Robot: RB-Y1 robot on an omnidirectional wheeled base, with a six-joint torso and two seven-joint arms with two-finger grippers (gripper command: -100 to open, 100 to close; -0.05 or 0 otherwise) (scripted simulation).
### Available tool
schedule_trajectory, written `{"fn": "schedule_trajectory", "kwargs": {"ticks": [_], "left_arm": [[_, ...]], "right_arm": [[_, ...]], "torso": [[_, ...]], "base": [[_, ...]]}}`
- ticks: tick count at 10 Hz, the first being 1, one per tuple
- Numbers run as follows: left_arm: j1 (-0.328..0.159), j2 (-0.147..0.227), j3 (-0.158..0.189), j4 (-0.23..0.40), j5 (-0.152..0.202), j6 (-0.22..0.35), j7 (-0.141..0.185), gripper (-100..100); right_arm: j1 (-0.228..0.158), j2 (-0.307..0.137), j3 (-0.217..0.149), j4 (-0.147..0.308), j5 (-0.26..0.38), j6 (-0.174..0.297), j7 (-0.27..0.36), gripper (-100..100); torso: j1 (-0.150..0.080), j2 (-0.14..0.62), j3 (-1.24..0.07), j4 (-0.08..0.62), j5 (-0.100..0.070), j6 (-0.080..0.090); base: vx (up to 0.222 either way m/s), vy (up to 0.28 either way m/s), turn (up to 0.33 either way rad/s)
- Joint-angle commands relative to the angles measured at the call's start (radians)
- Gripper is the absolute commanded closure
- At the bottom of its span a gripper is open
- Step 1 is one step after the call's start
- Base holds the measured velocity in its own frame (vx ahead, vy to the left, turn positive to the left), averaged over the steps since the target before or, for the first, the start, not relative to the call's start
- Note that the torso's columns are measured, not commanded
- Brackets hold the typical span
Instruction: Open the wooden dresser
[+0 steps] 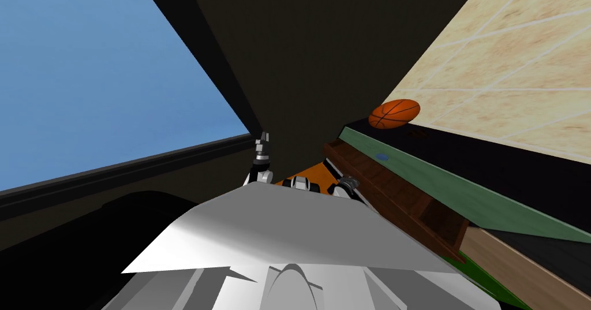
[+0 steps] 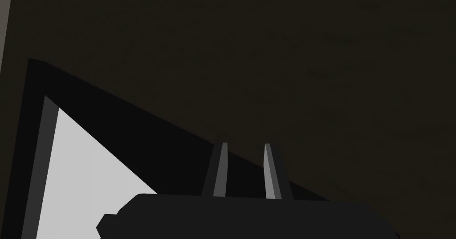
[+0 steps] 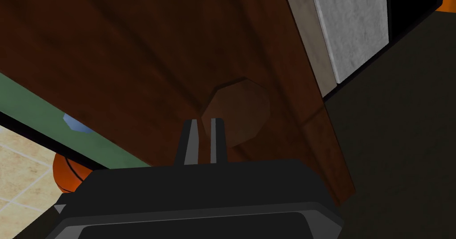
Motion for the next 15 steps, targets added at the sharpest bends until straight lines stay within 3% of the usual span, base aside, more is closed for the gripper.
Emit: {"fn": "schedule_trajectory", "kwargs": {"ticks": [1, 4, 6, 7, 10, 15], "left_arm": [[-0.005, 0.002, -0.013, -0.001, -0.003, 0.001, 0.001, 0], [-0.032, 0.006, -0.056, -0.008, -0.013, 0.001, 0.007, 0], [-0.044, 0.007, -0.072, -0.013, -0.016, -0.001, 0.01, 0], [-0.052, 0.008, -0.084, -0.016, -0.018, -0.001, 0.012, 0], [-0.058, 0.008, -0.092, -0.019, -0.019, -0.002, 0.014, 0], [-0.058, 0.008, -0.092, -0.019, -0.019, -0.002, 0.014, 0]], "right_arm": [[0.018, 0.012, 0.011, 0.005, 0.005, 0.006, 0.001, 100], [0.01, 0.018, 0.018, -0.018, 0.022, 0.018, 0.002, 100], [0.018, 0.027, 0.03, -0.014, 0.03, 0.022, 0.001, 100], [0.021, 0.031, 0.026, -0.078, 0.011, 0.02, 0.051, -100], [0.037, 0.05, 0.028, -0.153, -0.019, 0.021, 0.132, -100], [0.065, 0.08, 0.03, -0.278, -0.068, 0.023, 0.262, -100]], "torso": [[0.005, 0.001, 0.002, -0.003, 0.0, -0.004], [0.012, 0.003, 0.006, -0.006, 0.002, -0.012], [0.007, 0.002, 0.003, -0.001, 0.004, -0.004], [0.01, 0.005, 0.005, -0.002, 0.004, -0.006], [-0.012, -0.001, -0.002, 0.005, 0.001, 0.006], [-0.015, -0.001, -0.002, 0.005, 0.0, 0.01]], "base": [[-0.072, 0.115, -0.02], [-0.043, 0.074, -0.033], [-0.06, 0.092, -0.059], [-0.032, 0.008, -0.12], [0.005, -0.055, -0.025], [-0.006, -0.037, -0.042]]}}
